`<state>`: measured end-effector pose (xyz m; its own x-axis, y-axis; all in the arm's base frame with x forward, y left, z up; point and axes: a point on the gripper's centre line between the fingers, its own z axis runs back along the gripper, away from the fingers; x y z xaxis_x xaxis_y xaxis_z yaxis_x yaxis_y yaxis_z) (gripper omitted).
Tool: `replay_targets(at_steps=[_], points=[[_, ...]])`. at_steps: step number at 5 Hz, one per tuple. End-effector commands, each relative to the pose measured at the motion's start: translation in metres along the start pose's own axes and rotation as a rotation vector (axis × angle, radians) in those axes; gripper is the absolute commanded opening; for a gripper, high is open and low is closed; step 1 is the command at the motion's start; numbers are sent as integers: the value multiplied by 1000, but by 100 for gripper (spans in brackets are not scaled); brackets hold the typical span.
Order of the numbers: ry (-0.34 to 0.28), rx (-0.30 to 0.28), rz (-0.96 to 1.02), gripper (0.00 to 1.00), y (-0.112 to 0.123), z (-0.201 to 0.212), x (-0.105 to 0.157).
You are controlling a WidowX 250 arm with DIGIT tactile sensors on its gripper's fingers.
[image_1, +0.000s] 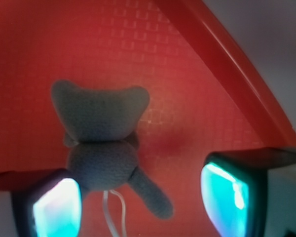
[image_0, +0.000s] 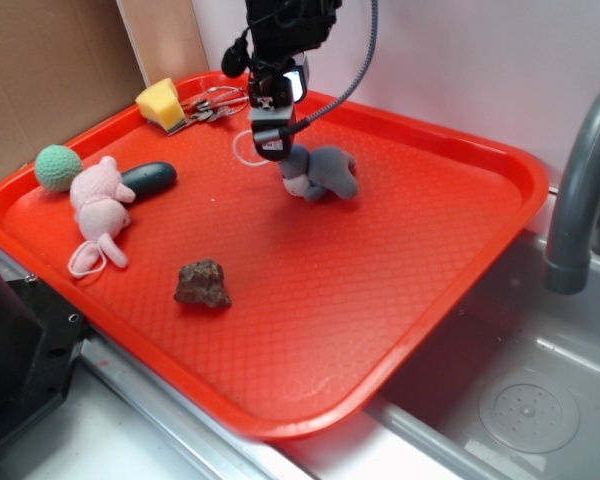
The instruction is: Grab the gray animal.
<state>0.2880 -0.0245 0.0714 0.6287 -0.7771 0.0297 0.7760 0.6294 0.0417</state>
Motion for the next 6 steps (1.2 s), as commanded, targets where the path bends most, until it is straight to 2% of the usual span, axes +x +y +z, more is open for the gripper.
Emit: replay_targets(at_steps=[1, 2, 3, 4, 5, 6], points=[[-25, 37, -4, 100, -8, 11, 14], [3, -7, 112, 100, -30, 8, -9], [3, -16, 76, 100, -52, 1, -15], [24, -1, 64, 100, -59, -6, -20], [44, 24, 55, 100, -49, -18, -15], [24, 57, 85, 100, -37, -24, -2]])
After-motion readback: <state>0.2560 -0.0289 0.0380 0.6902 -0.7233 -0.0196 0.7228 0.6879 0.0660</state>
